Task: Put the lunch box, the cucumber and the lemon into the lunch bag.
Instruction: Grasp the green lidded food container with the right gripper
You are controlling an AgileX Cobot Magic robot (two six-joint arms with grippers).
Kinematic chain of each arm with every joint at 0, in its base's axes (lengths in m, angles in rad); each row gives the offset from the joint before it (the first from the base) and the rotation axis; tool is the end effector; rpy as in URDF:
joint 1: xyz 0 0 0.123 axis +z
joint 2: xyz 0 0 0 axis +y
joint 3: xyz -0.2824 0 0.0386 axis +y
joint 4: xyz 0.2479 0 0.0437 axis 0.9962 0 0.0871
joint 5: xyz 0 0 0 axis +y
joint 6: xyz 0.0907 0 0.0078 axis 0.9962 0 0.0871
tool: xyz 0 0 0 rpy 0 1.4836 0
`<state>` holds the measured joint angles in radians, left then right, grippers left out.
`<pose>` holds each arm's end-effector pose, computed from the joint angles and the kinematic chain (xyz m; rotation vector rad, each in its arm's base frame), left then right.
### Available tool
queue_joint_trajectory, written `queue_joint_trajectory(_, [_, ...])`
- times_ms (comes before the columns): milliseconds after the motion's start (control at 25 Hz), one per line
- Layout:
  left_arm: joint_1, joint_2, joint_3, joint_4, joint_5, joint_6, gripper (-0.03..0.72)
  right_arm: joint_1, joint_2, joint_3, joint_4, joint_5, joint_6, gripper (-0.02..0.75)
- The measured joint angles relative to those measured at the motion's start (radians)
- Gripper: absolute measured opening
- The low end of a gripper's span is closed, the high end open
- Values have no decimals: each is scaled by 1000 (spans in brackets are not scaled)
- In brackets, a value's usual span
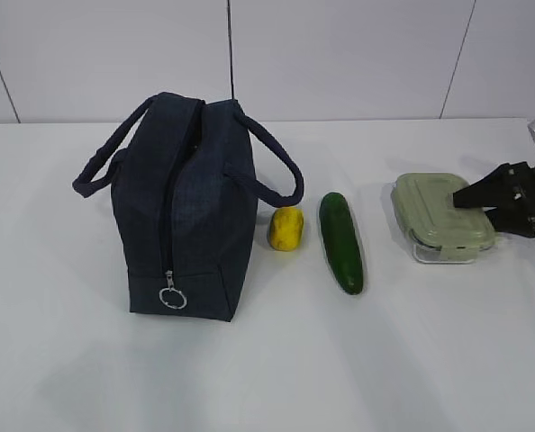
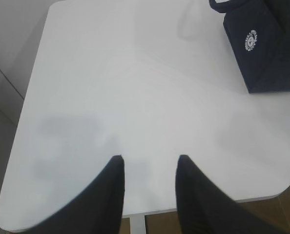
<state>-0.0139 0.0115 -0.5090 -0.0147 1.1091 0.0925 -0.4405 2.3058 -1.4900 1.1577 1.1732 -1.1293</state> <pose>-0.0062 -0.0011 0.2759 0.1125 2.0922 0.0298 0.4159 -0.1110 0.1075 -0.0107 2.4102 1.1689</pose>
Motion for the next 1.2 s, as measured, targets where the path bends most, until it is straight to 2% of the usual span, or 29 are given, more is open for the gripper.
queue_joint_trajectory(480, [0, 0, 0, 0, 0, 0, 239, 2, 71, -32, 58, 24, -1, 622])
queue_joint_trajectory(880, [0, 0, 0, 0, 0, 0, 239, 68, 71, -32, 47, 26, -1, 621])
queue_joint_trajectory(1200, [0, 0, 0, 0, 0, 0, 239, 72, 71, -34, 41, 34, -1, 558])
